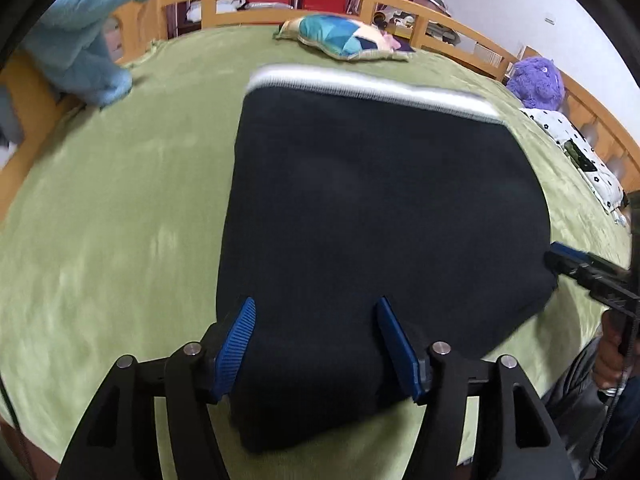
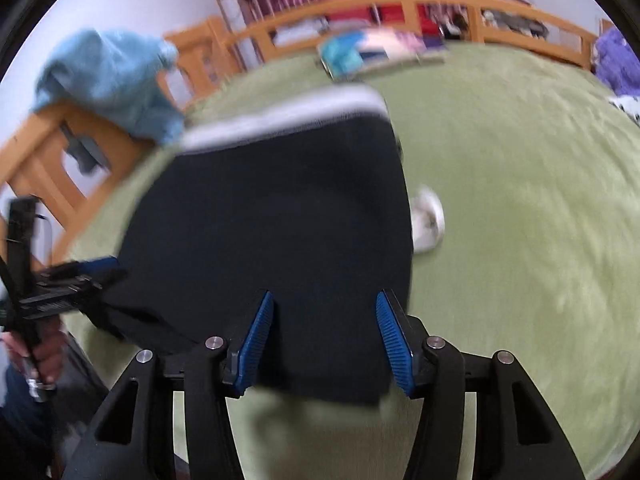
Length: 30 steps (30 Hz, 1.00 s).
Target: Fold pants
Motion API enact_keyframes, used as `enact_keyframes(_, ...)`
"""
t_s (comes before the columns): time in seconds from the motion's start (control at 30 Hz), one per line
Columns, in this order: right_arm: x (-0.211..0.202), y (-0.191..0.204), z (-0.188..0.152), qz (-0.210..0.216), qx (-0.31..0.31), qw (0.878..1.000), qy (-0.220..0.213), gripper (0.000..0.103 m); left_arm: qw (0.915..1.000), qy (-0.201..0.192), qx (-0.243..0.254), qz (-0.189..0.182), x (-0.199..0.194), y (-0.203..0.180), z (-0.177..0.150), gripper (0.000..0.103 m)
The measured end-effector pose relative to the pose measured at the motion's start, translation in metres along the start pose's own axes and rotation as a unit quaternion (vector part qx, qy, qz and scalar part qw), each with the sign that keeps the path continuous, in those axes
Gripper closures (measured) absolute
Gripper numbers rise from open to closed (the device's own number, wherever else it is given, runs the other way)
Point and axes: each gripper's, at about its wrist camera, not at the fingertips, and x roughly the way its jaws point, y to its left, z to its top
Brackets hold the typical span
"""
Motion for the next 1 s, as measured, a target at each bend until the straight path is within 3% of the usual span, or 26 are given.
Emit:
enact_keyframes(0.07, 0.011, -0.004, -0.017, -0.027, 0.004, 0.999, 0.021, 0.051, 1.0000, -0.001, -0.006, 0.001, -0.007, 0.003, -0.005, 0.037)
enact_keyframes(0.2, -0.006, -0.012, -0.021, -0.004, 0.030, 0.999, 0.023, 0.056, 1.0000, 0.006, -0.007, 0.002, -0.021, 0.003, -0.004, 0.038)
enact_keyframes(0.37, -0.039, -0.006, 0.009, -0.007, 0.002, 0.999, -0.052, 0.056, 0.9996, -0.012, -0.027, -0.006, -0.034, 0.008, 0.009, 0.038)
enact_keyframes(0.57, -0.022, 0.001, 0.045, 0.013, -0.013, 0.994, -0.109, 0.056, 0.9988, 0.008, -0.045, -0.018, -0.017, 0.009, 0.010, 0.038)
enact_keyframes(0.63, -0.001, 0.002, 0.047, 0.031, -0.021, 0.994, -0.101, 0.059, 0.9988, 0.017, -0.045, -0.013, -0.009, 0.009, 0.003, 0.037)
enact_keyframes(0.73, 0.028, 0.001, 0.047, -0.013, -0.019, 0.997, -0.078, 0.064, 0.9993, 0.016, -0.033, -0.005, -0.012, 0.008, -0.001, 0.034)
enact_keyframes(0.8, 0.022, 0.002, 0.049, -0.020, -0.007, 0.998, -0.062, 0.064, 0.9991, 0.024, -0.035, -0.003, -0.017, 0.006, 0.001, 0.034)
enact_keyframes(0.9, 0.006, 0.008, 0.052, -0.061, 0.011, 0.998, -0.032, 0.063, 0.9993, 0.006, -0.030, -0.019, -0.035, -0.003, 0.009, 0.034)
enact_keyframes(1.0, -0.023, 0.019, 0.048, -0.053, 0.020, 0.998, -0.028, 0.055, 0.9993, -0.022, -0.024, -0.016, -0.061, -0.021, 0.023, 0.034)
